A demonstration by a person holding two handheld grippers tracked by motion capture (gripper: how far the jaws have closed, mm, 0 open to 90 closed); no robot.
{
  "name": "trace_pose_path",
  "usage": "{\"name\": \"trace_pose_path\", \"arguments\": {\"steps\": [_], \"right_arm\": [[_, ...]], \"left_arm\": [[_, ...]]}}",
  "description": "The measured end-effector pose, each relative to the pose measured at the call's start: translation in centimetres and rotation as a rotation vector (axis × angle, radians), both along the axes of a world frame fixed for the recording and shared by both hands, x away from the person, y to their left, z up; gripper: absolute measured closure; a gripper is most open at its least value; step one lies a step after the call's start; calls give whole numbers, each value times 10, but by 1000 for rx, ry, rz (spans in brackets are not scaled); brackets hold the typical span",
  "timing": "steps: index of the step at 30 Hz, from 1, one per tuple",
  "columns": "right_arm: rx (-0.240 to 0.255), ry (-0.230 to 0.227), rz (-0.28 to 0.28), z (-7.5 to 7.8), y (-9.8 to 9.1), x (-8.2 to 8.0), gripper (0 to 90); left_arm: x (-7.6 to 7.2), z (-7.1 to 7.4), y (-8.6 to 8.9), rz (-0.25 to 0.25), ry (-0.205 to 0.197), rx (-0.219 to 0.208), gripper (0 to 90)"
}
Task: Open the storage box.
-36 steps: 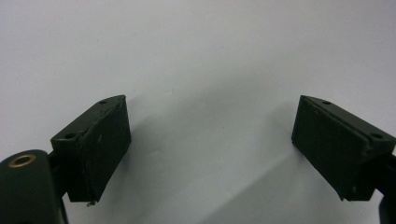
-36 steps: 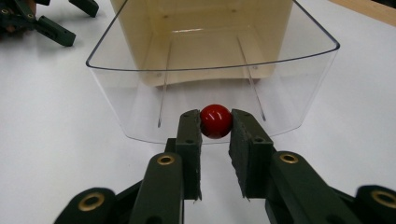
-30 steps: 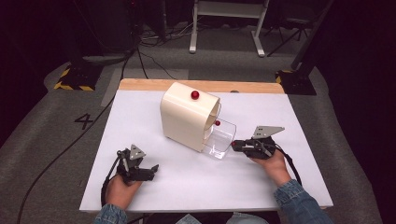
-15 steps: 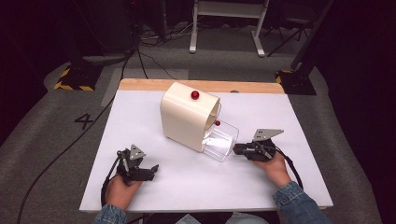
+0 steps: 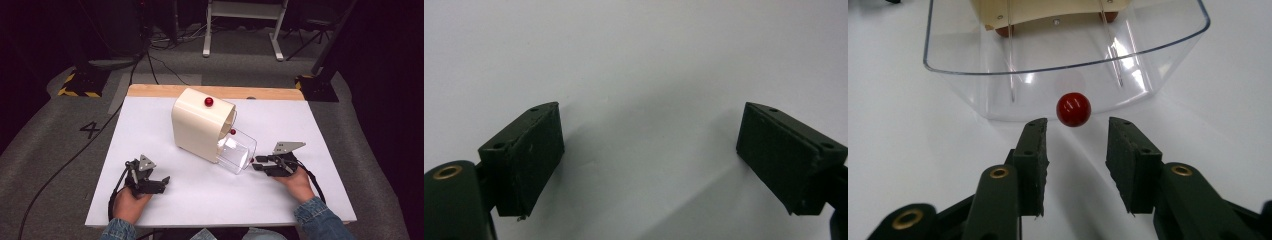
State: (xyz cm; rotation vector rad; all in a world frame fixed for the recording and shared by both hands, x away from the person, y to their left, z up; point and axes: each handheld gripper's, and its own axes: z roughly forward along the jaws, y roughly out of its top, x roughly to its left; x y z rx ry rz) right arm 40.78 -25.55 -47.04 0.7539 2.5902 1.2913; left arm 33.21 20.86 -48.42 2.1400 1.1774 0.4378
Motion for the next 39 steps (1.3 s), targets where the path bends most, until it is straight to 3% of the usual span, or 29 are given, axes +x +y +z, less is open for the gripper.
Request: {"name": "trace_pose_path", "arguments": {"steps": [9,16,20,28,39], "right_arm": [[24,-34,-21,17,-16,-15,560],[63,-69,-29,43,-26,-28,546],[82,-90,-30,60,-26,-27,545],[95,-134,4,88,-6,-13,547],[130,-130,63,92,36,17,558]], "left_arm": [[0,0,0,0,0,0,117],[0,0,0,-1,4,-2,117],[0,0,0,-1,4,-2,117],[-1,0,0,2,-7,-3,119],[-2,0,-1,1,-20,10,122]]}}
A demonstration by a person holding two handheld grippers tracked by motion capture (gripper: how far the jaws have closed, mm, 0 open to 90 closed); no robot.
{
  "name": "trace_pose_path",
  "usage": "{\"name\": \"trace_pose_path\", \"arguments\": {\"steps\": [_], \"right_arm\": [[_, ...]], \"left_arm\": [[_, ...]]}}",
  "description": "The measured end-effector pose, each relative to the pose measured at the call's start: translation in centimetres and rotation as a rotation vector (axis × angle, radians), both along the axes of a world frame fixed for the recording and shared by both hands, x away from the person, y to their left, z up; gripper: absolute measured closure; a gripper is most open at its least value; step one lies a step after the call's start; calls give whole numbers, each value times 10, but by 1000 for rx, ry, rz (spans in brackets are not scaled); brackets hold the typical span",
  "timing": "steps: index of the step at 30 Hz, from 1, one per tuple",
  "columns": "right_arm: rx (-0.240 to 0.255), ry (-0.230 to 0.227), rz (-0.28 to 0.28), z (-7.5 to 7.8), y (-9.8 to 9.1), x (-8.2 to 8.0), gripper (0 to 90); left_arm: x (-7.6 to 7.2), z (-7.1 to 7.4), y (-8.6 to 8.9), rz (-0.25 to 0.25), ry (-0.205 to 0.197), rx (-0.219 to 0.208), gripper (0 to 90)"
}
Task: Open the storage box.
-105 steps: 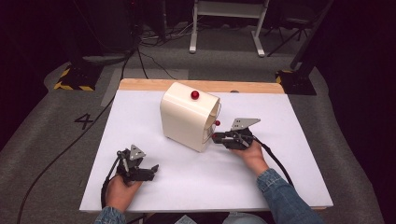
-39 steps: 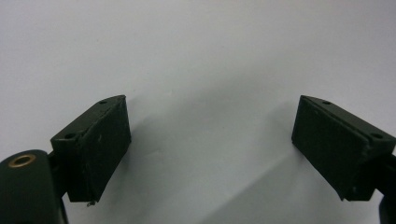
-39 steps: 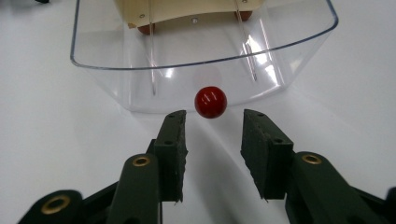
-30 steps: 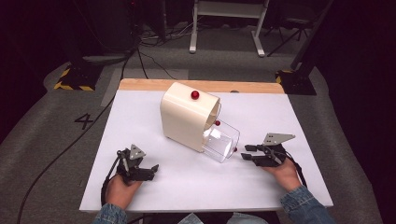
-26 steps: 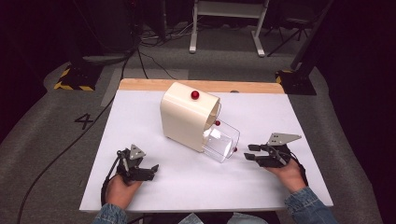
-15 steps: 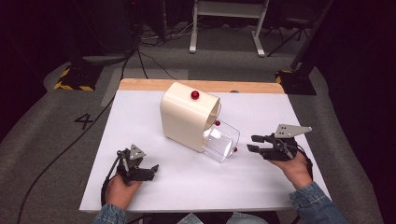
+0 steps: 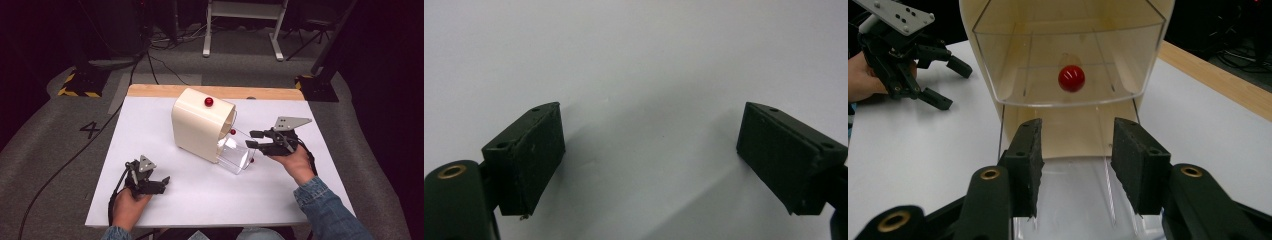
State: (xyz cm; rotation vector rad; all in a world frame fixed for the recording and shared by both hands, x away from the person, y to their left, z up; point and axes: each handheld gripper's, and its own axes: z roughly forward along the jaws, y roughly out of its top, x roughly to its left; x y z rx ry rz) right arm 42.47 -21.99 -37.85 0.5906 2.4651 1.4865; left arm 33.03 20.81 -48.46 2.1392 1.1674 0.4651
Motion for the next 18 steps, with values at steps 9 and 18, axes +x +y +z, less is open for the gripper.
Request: {"name": "trace_pose_path", "arguments": {"steps": [9,18], "right_arm": [[11,8,36,-11,26,16,598],[30,-19,46,-11,38,22,699]], "left_arm": [[-1,0,-1,1,-4,1,122],[-1,0,-1,0,-5,5,122]]}}
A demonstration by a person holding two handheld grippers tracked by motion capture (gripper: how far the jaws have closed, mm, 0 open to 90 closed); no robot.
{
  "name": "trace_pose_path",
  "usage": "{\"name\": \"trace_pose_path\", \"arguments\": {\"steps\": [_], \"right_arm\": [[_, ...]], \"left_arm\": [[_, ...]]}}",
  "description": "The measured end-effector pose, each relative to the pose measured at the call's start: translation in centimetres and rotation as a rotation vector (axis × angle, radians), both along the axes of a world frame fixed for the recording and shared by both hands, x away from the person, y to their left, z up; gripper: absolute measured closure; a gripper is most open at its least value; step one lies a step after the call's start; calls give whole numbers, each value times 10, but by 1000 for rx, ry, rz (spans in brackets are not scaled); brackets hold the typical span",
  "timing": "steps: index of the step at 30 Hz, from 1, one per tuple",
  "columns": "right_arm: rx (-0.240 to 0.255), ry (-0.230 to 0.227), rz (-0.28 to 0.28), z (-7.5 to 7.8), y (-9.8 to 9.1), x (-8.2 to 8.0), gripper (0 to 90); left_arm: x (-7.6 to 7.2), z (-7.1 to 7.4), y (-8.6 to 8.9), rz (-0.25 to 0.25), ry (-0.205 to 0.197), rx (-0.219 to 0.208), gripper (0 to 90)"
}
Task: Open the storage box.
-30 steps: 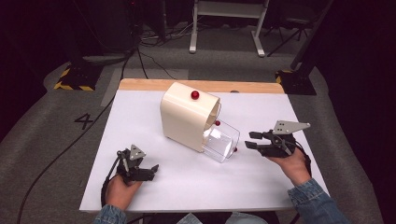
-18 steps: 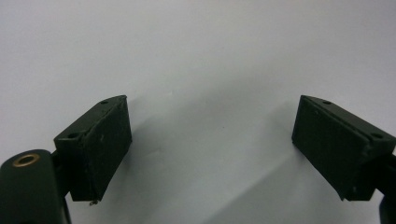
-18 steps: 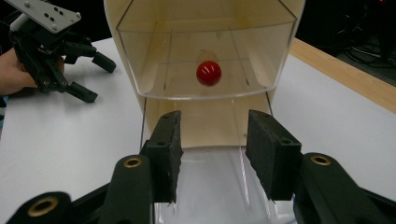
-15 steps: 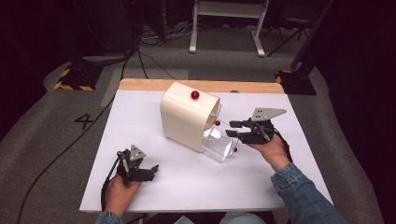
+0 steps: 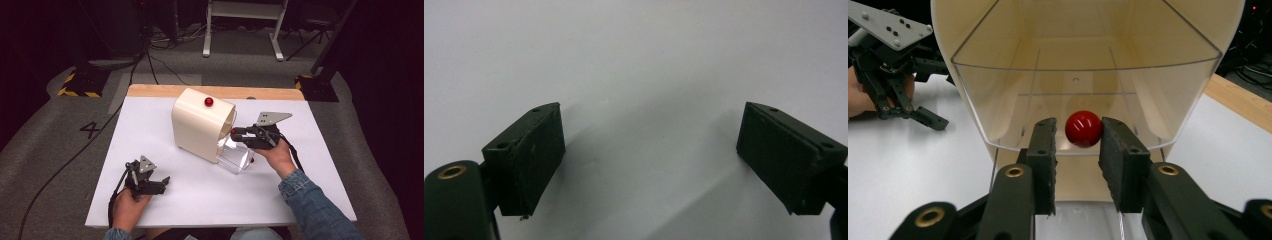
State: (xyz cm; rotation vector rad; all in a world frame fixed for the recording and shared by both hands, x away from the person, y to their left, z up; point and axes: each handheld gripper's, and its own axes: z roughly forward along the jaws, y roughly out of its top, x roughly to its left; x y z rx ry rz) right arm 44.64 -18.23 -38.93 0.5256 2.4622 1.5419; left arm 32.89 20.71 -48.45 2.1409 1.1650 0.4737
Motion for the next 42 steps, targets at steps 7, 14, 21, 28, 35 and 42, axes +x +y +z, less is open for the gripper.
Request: {"name": "trace_pose_path", "arguments": {"steps": [7,14,21,28,35,42], "right_arm": [[7,-7,-7,0,0,0,739],[9,-8,-16,2,-4,-4,741],[19,-7,-30,10,-24,-15,740],[23,-5,-52,9,-43,-26,740],[26,2,-73,8,-57,-32,740],[14,15,-75,5,-58,-31,736]], "left_arm": [[0,0,0,2,-7,2,122],[1,0,0,2,2,-6,122],[1,0,1,1,5,-4,121],[2,0,1,3,14,-19,120],[3,0,1,0,22,-19,118],[2,0,1,1,18,-20,119]]}}
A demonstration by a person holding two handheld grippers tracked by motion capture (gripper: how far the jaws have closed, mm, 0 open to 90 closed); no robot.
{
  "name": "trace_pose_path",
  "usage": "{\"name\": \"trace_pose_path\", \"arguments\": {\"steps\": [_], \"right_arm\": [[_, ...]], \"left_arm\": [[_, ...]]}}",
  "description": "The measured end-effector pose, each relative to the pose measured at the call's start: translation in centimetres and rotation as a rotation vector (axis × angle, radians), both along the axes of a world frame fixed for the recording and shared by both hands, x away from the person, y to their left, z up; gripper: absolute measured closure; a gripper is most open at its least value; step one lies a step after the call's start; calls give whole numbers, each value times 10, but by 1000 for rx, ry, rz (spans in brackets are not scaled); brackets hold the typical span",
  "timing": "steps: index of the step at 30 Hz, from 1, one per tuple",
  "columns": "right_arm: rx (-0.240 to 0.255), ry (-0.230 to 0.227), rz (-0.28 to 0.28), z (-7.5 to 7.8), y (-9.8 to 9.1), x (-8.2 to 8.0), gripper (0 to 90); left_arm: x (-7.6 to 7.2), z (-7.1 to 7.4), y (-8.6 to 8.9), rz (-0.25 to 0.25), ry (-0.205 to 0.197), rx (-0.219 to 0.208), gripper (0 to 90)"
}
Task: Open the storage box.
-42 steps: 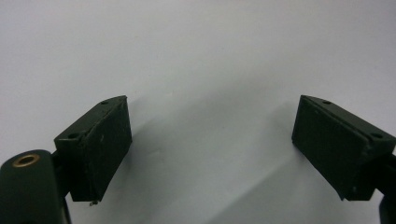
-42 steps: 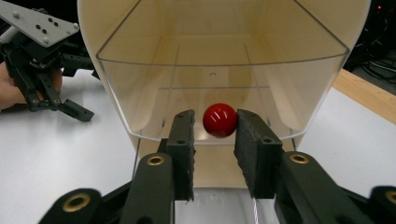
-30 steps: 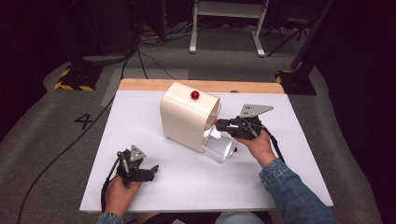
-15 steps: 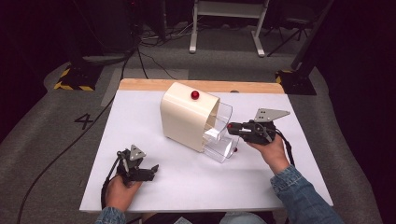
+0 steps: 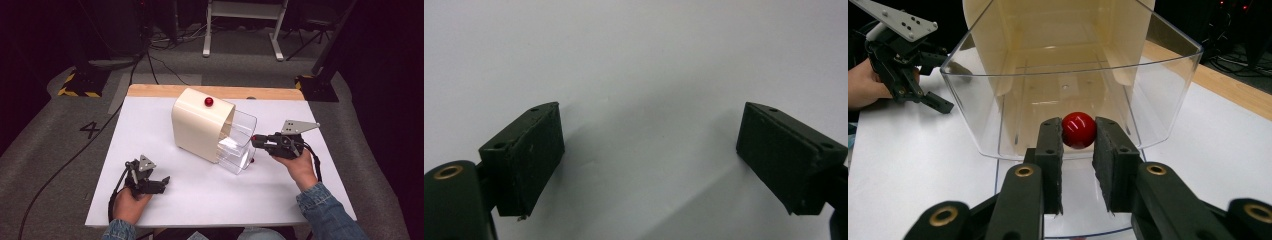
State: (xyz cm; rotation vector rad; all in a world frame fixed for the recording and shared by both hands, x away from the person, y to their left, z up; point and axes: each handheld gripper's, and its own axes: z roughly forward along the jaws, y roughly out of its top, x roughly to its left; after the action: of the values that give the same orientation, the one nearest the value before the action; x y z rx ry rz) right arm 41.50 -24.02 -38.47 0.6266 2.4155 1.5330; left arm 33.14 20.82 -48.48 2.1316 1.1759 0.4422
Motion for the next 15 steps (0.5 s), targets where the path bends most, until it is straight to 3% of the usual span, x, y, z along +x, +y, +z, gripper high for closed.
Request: {"name": "trace_pose_path", "arguments": {"steps": [5,15], "right_arm": [[-10,-10,-5,-6,-1,0,734],[-35,17,-13,-16,-3,-1,708]], "left_arm": [[0,0,0,2,-4,1,120],[0,0,0,2,-4,1,120]]}}
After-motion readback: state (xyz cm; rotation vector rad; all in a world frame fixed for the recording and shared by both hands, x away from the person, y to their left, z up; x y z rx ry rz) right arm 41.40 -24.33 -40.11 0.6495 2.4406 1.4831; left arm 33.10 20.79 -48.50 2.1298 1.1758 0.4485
